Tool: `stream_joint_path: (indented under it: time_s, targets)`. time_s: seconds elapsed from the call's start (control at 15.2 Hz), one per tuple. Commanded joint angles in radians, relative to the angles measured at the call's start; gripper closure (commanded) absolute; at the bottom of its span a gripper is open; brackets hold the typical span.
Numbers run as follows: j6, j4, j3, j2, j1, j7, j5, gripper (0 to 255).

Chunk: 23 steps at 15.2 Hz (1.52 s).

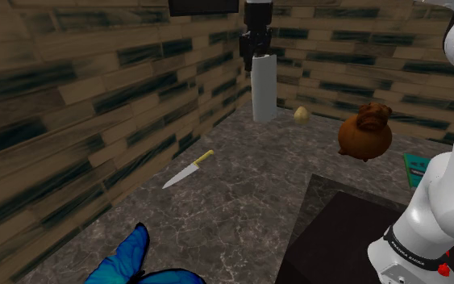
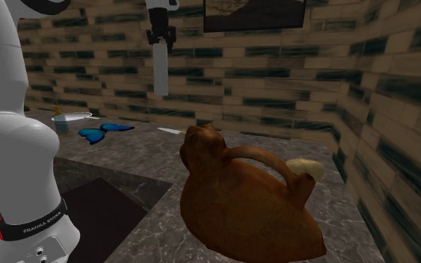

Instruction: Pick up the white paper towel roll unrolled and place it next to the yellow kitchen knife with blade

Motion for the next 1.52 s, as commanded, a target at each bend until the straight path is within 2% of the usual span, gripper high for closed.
stream_joint_path:
  time_s: [0.0, 0.2, 0.79, 1.45]
  targets:
    - [-0.01, 0.033, 0.02, 0.024, 0.025, 0.045, -0.003, 255]
    - [-0.033, 0.101, 0.051, 0.074, 0.068, 0.116, -0.011, 255]
    - [0.119, -0.118, 0.049, 0.006, 0.065, 0.122, -0.007, 255]
    - [0.266, -0.304, 0.048, -0.032, 0.063, 0.128, -0.005, 255]
